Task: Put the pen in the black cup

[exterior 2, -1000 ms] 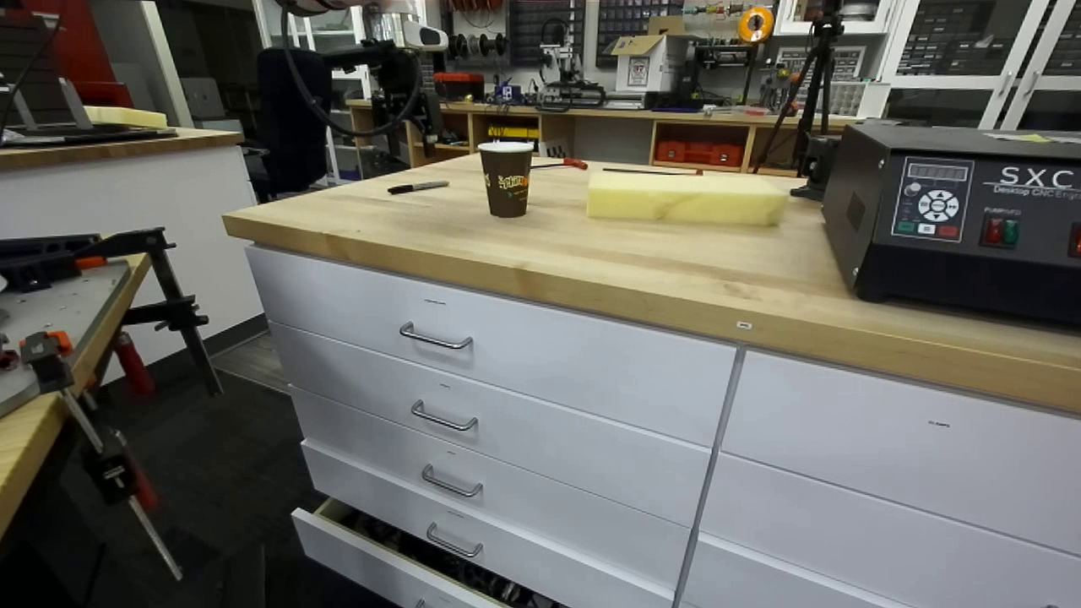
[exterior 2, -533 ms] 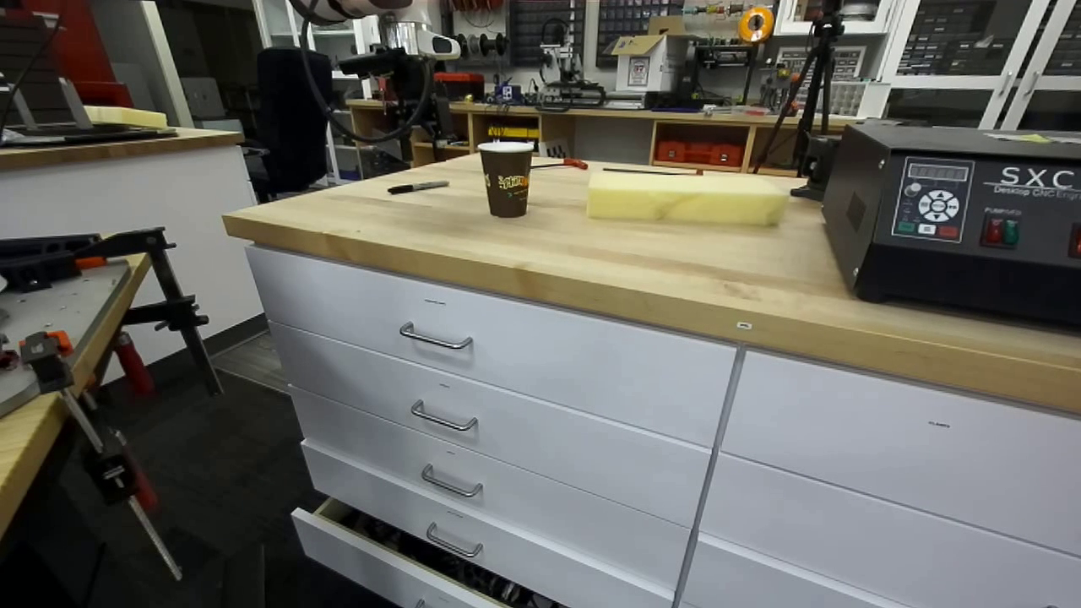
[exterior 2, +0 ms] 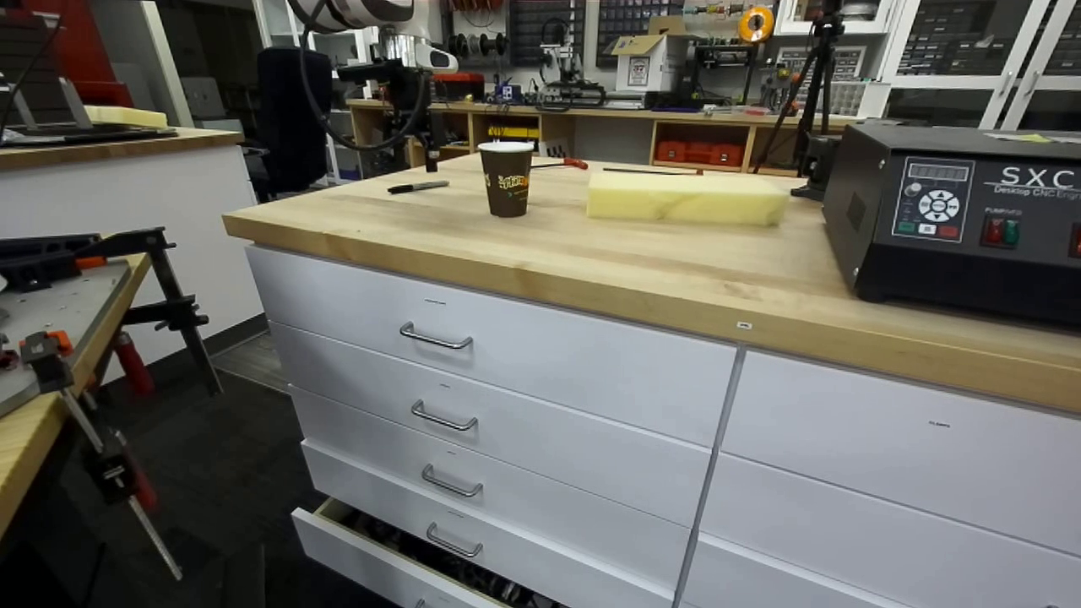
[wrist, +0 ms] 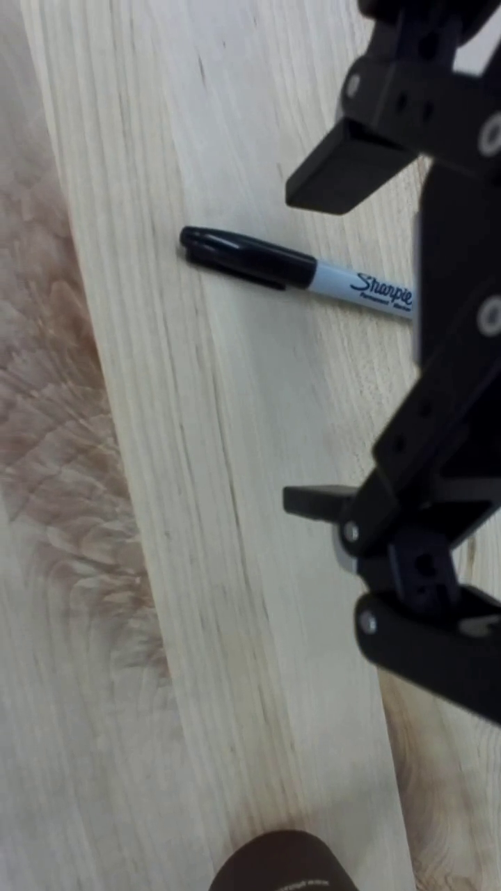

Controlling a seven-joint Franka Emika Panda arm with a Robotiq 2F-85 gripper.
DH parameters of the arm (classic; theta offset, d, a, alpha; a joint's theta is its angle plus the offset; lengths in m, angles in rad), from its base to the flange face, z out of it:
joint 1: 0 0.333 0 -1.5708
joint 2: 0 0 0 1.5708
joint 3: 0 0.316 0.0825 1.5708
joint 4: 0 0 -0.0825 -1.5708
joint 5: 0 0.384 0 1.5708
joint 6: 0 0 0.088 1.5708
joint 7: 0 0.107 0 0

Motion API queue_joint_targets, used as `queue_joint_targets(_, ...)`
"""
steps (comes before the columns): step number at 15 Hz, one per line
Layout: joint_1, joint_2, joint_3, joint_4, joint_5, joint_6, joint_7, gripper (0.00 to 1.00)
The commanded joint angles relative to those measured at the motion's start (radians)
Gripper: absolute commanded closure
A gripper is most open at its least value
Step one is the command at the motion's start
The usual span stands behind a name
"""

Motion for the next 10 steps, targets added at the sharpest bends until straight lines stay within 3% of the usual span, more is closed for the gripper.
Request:
queue_joint_targets(1,0.007,0.014,0.01,0.029,0.04,-0.046,0.019,0.0)
queue_joint_targets(10,0.013,0.026,0.03,0.007,0.051,0.03,-0.007,0.0)
